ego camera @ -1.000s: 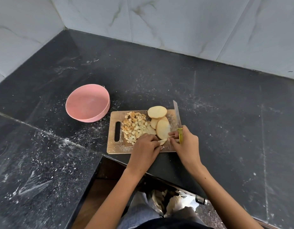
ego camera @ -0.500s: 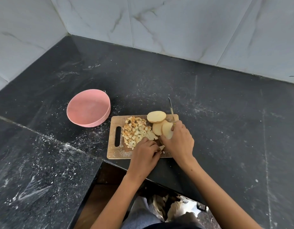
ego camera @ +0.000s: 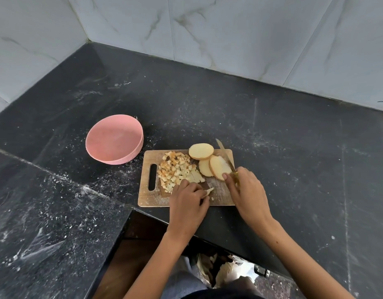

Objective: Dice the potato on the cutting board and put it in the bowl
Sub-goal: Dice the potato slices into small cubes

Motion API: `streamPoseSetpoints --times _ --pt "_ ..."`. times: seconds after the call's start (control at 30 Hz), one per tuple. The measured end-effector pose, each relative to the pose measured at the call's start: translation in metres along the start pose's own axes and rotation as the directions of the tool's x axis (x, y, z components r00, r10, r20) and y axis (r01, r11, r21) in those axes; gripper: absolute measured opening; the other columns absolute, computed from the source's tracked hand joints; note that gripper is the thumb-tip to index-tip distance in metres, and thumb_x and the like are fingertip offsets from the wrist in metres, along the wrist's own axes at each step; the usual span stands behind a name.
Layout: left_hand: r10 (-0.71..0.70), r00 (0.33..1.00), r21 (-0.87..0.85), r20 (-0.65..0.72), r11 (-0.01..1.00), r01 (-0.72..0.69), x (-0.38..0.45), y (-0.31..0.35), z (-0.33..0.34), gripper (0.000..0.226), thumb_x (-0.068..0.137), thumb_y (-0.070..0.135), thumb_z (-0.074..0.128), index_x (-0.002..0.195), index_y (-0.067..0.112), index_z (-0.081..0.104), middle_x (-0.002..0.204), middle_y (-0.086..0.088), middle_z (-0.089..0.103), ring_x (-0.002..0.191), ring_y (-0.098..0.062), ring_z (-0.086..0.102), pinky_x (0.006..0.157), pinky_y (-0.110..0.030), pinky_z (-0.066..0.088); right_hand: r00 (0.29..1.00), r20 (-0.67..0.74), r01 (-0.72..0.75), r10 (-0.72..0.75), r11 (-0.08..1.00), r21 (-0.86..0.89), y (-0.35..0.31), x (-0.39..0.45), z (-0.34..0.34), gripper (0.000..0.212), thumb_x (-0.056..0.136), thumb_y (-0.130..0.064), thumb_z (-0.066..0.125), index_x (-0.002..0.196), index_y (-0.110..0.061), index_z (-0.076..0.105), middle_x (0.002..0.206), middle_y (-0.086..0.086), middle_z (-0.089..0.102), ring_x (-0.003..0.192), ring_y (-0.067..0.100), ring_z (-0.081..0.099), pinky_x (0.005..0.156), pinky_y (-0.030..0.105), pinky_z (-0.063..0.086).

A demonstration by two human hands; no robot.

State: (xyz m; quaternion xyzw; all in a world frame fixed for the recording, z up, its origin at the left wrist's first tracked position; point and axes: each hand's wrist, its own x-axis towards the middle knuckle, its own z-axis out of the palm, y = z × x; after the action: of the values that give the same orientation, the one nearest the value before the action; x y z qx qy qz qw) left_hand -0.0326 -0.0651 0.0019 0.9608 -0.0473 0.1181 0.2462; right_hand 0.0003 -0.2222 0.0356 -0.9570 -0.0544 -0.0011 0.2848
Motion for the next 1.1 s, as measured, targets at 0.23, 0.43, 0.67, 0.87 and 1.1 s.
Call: streamPoseSetpoints --times 0.23,0.43,0.67,0.87,1.1 --pt "-0.065 0.997 -0.109 -0.043 0.992 0.06 -0.002 0.0 0.004 0.014 0.067 0.009 0.087 0.073 0.018 0.078 0.069 0.011 0.068 0.074 -0.012 0.055 0.056 -0.031 0.05 0.926 0.373 0.001 0.056 0.989 -0.149 0.006 -0.038 -0.007 0.034 0.101 -0.044 0.022 0.083 -0.019 0.036 0.063 -0.003 0.043 0.059 0.023 0.046 0.061 0.037 0.042" --pt "-0.089 0.993 -0.139 -0.074 0.987 0.078 -0.004 -0.001 0.008 0.012 0.069 0.01 0.085 0.077 0.018 0.079 0.074 0.012 0.07 0.079 -0.006 0.051 0.062 -0.024 0.047 0.882 0.446 -0.07 0.151 0.979 -0.194 0.008 -0.051 -0.006 0.031 0.102 -0.042 0.021 0.09 -0.019 0.036 0.067 -0.002 0.042 0.067 0.025 0.048 0.065 0.036 0.042" --pt "-0.106 0.988 -0.075 -0.109 0.992 0.098 -0.002 0.0 0.012 0.012 0.068 0.013 0.086 0.072 0.02 0.078 0.07 0.014 0.068 0.08 -0.008 0.047 0.07 -0.025 0.038 0.869 0.455 -0.073 0.194 0.96 -0.271 -0.002 -0.044 0.001 0.039 0.104 -0.038 0.02 0.107 -0.009 0.046 0.086 0.009 0.057 0.089 0.034 0.061 0.067 0.035 0.04" --pt "-0.07 0.99 -0.051 -0.121 0.997 0.064 -0.004 -0.002 0.015 0.012 0.068 0.012 0.086 0.072 0.019 0.077 0.07 0.011 0.068 0.08 -0.013 0.05 0.071 -0.026 0.031 0.843 0.486 -0.093 0.231 0.952 -0.291 0.007 -0.061 -0.007 0.031 0.103 -0.041 0.019 0.089 -0.016 0.03 0.072 0.001 0.044 0.084 0.033 0.06 0.065 0.034 0.039" --pt "0.045 0.988 0.056 -0.15 0.998 -0.037 -0.014 -0.007 0.018 0.008 0.081 0.018 0.074 0.086 0.021 0.078 0.082 0.01 0.071 0.084 -0.015 0.05 0.075 -0.028 0.031 0.874 0.454 -0.095 0.174 0.977 -0.19 -0.005 -0.054 0.0 0.033 0.103 -0.04 0.021 0.088 -0.015 0.036 0.073 0.003 0.047 0.078 0.032 0.058 0.065 0.036 0.042"
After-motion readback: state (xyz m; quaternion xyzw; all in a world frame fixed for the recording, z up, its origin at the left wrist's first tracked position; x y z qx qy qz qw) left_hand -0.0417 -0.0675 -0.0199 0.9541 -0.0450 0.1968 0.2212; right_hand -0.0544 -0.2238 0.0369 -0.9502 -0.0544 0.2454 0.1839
